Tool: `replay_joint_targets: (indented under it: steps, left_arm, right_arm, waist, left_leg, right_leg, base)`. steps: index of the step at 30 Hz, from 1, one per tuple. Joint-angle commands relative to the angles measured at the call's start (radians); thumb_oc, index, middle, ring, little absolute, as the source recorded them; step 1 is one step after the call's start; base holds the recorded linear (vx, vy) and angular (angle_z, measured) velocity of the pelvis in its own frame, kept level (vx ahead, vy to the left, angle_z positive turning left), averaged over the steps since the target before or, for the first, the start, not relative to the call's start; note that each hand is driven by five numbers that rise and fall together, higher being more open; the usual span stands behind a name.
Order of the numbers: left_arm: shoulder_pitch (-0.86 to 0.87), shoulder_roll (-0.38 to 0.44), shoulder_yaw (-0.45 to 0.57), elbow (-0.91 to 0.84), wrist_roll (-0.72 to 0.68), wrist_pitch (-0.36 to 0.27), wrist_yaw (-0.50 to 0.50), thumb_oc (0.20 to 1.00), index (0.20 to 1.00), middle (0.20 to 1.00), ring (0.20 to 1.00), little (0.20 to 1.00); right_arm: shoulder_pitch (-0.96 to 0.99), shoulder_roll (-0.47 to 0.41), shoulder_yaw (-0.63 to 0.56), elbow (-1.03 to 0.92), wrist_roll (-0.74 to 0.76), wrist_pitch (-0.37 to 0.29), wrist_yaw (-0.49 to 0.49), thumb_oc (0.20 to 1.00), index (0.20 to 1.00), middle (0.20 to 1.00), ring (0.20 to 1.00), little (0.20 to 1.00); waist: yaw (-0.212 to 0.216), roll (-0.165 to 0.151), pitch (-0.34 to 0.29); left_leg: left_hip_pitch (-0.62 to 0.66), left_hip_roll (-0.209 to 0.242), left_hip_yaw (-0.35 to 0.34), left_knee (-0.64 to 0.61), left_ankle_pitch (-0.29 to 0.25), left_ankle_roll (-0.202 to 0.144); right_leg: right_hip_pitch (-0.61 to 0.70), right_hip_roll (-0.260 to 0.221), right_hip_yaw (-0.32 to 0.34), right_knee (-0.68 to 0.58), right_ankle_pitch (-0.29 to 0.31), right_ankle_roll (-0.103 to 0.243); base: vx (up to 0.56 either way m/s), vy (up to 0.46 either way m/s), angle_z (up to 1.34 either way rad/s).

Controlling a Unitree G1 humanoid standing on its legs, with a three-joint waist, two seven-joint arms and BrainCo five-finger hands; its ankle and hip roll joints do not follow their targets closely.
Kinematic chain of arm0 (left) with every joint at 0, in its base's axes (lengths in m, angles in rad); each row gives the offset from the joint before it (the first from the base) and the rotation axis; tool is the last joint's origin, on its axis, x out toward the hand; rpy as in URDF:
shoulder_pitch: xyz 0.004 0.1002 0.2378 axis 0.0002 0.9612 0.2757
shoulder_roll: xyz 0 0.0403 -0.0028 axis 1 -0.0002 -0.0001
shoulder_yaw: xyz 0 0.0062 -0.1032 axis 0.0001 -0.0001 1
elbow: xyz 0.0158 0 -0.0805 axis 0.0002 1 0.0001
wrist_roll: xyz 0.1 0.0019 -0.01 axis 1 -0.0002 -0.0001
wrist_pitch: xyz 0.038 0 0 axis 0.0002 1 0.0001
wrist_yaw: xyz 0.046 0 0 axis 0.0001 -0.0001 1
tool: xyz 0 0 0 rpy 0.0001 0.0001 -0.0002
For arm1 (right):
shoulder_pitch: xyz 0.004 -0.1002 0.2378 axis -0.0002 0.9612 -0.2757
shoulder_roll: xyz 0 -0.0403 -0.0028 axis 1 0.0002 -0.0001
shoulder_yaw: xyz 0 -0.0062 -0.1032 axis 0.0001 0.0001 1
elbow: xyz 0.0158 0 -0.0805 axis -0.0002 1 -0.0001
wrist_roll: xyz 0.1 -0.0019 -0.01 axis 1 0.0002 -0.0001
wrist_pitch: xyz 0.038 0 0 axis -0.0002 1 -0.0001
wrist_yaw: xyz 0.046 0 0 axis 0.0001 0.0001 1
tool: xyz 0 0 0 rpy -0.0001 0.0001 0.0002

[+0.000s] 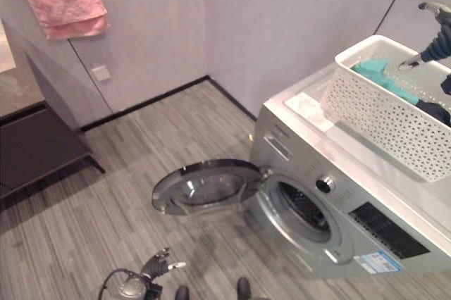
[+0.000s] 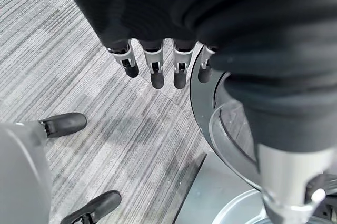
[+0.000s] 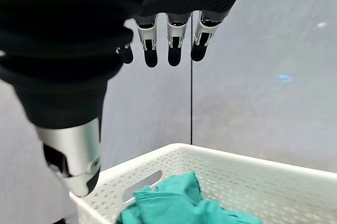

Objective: Grab the laundry basket,head to the washer,open it,put in the laundry and shut it.

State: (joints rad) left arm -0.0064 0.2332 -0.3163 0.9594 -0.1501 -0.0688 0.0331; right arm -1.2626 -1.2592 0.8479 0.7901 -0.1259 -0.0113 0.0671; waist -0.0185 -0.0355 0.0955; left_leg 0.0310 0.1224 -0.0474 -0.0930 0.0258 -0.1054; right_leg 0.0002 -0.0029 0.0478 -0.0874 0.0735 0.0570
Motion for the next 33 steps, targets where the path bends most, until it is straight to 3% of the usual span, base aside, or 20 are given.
replay_joint_targets:
  steps: [1, 6, 18, 33]
  left_arm:
    - [-0.023, 0.058, -0.06, 0.008, -0.011, -0.042, -0.007, 1.0, 1.0, 1.0, 1.0, 1.0]
    - [-0.043, 0.061, -0.068, 0.019, -0.022, -0.047, -0.001, 1.0, 1.0, 1.0, 1.0, 1.0]
    - [-0.055, 0.071, -0.059, 0.047, -0.032, -0.048, 0.007, 1.0, 1.0, 1.0, 1.0, 1.0]
    - [-0.025, 0.077, -0.044, 0.013, -0.082, -0.051, -0.002, 1.0, 1.0, 1.0, 1.0, 1.0]
  right_arm:
    - [-0.11, 0.014, 0.054, 0.105, -0.051, 0.014, -0.017, 1.0, 1.0, 1.0, 1.0, 1.0]
    - [-0.133, 0.056, 0.085, 0.203, -0.094, 0.021, -0.019, 1.0, 1.0, 1.0, 1.0, 1.0]
    - [-0.118, 0.058, 0.084, 0.354, -0.105, 0.027, -0.018, 1.0, 1.0, 1.0, 1.0, 1.0]
    - [-0.093, 0.057, 0.065, 0.518, -0.122, 0.036, -0.001, 1.0, 1.0, 1.0, 1.0, 1.0]
  waist:
    - [0.028, -0.073, -0.03]
    - [0.039, -0.064, -0.013]
    - [0.051, -0.049, 0.01]
    - [0.073, -0.033, 0.014]
  left_leg:
    - [-0.049, 0.057, -0.003, 0.006, -0.018, -0.008]
    - [-0.09, 0.057, -0.035, 0.006, 0.0, -0.012]
    - [-0.126, 0.058, -0.065, 0.006, 0.015, -0.024]
    - [-0.111, 0.098, -0.082, 0.006, 0.025, -0.043]
  right_leg:
    - [-0.027, -0.182, -0.018, 0.02, -0.044, 0.132]
    - [-0.041, -0.176, -0.037, 0.025, -0.053, 0.124]
    - [-0.046, -0.167, -0.075, 0.017, -0.058, 0.116]
    - [-0.03, -0.129, -0.083, 0.017, -0.095, 0.095]
  base:
    - [-0.01, -0.012, 0.05]
    - [-0.02, -0.012, 0.19]
    - [0.01, -0.017, 0.13]
    - [0.06, -0.056, 0.01]
